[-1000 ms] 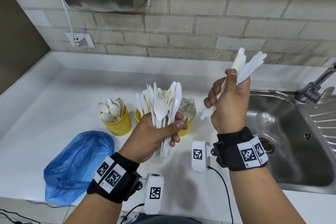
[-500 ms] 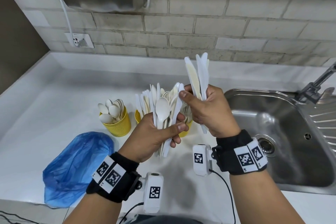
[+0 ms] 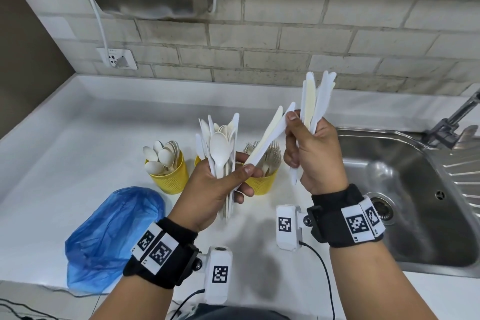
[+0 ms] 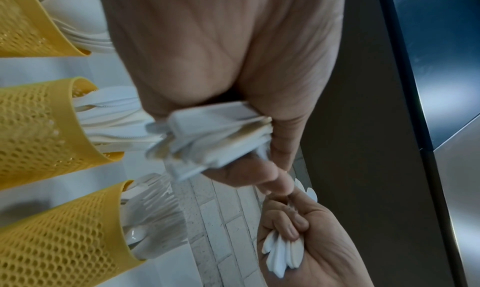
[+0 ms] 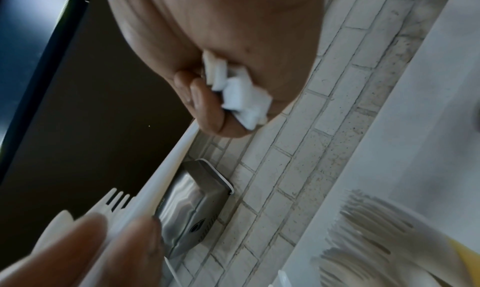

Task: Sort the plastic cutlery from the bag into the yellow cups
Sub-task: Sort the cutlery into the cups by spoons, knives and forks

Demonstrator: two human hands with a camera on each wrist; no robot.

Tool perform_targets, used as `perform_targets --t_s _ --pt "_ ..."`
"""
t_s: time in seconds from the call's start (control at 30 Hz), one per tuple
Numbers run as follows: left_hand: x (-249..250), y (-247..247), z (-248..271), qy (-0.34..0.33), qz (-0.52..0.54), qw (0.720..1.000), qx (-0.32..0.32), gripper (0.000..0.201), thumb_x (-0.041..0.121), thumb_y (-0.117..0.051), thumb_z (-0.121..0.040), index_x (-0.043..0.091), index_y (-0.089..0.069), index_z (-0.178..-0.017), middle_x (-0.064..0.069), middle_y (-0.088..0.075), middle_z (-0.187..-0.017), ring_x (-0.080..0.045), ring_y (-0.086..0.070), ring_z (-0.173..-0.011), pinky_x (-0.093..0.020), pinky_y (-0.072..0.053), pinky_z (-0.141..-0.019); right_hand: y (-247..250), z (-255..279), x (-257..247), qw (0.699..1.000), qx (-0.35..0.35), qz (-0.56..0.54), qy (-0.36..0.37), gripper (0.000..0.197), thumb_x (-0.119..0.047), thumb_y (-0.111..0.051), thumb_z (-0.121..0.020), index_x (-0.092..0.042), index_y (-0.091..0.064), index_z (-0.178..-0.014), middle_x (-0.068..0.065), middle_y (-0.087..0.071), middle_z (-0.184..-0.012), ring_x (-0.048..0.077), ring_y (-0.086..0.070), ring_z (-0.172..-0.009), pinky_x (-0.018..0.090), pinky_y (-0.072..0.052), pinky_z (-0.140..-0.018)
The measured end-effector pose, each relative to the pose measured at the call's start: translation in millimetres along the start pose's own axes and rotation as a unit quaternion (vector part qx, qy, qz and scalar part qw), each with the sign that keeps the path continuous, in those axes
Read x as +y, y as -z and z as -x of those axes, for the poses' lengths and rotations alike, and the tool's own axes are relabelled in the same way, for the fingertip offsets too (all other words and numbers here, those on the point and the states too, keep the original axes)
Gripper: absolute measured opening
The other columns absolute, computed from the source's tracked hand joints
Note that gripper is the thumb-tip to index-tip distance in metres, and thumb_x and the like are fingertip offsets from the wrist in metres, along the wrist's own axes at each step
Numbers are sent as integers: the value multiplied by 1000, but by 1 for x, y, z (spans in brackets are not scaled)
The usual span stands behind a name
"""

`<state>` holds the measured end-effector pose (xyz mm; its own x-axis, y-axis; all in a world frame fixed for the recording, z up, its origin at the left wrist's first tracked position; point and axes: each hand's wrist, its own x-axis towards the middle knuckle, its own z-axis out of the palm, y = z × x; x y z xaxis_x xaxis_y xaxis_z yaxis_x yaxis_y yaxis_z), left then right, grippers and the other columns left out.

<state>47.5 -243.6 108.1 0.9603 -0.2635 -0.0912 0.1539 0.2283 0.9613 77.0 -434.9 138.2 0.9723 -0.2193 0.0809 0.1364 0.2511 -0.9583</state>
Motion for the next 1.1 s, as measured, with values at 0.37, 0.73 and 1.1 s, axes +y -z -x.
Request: perform_targets --t_s 0.37,0.73,1.1 --pt "5 -7 7 1 7 1000 -5 30 19 -73 -85 7 -61 -110 -20 -76 -98 -23 -62 -57 -27 -44 -49 -17 18 6 998 -42 -11 -43 28 -25 -66 -100 1 -64 -90 7 -33 -43 18 -28 -34 24 -28 -42" --pt "5 -4 14 -8 -8 997 -72 25 18 -74 -89 9 -68 -112 -20 -75 -93 -18 -54 -49 -25 -43 -47 -9 4 5 953 79 -270 -111 33 -31 -51 -108 -12 -55 -81 5 -57 -76 28 -67 -74 46 -61 -74" --pt "7 -4 16 -8 -31 992 -126 17 15 -69 -91 20 -73 -107 -14 -73 -84 -18 -51 -49 -28 -43 -51 -4 3 -10 981 88 -175 -6 29 -30 -59 -105 -18 -46 -81 0 -26 -56 11 -23 -38 19 -24 -40"
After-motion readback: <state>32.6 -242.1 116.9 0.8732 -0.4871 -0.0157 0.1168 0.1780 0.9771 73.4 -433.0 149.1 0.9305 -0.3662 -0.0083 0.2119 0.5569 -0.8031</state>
